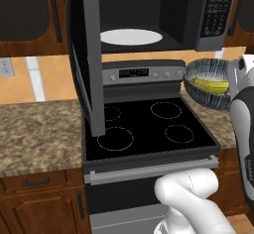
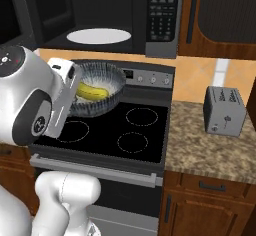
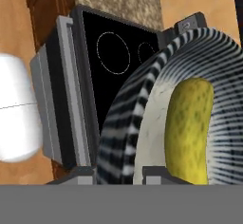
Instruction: Pick the cucumber from the sink and place it in the bowl. Then pick the bowl and place it in the microwave. Then close the microwave door and press the start button.
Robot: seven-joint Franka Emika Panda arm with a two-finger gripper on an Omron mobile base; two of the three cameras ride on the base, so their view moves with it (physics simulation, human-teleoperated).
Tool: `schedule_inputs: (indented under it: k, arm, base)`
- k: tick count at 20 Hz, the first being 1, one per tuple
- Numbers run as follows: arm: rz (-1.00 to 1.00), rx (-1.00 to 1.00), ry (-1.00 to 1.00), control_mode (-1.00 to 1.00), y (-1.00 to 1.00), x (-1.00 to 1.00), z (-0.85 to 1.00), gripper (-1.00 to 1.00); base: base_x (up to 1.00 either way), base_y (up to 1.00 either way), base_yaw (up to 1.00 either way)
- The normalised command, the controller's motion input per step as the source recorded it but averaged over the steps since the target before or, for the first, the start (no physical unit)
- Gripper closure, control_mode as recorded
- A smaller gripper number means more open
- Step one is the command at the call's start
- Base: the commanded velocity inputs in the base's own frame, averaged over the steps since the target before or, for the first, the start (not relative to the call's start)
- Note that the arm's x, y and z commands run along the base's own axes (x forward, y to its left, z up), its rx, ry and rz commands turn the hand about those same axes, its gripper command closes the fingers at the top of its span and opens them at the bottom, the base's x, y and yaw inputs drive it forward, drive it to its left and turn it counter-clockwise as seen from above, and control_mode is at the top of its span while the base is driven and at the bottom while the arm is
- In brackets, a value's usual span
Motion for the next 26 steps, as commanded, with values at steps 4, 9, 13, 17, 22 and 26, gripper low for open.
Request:
schedule_inputs:
  k: [4, 9, 13, 17, 22, 26]
  arm:
    - [0.18, -0.07, -0.21, -1.0, 0.52, 0.68, 0.68, 1.0]
    - [0.1, -0.01, -0.05, -1.0, 0.35, 1.0, 0.56, 1.0]
    - [0.01, 0.0, 0.0, -1.0, 0.32, 1.0, 0.36, 1.0]
    - [0.0, 0.0, 0.0, -1.0, 0.25, 1.0, 0.28, 1.0]
    - [0.0, 0.0, 0.0, -1.0, 0.12, 1.0, 0.19, 1.0]
    - [0.0, 0.0, 0.04, -1.0, 0.19, 1.0, -0.04, 1.0]
  base:
    - [0.0, 0.0, 0.0]
    - [0.0, 0.0, 0.0]
    - [0.0, 0.0, 0.0]
    - [0.0, 0.0, 0.0]
    - [0.0, 0.0, 0.0]
    - [0.0, 0.0, 0.0]
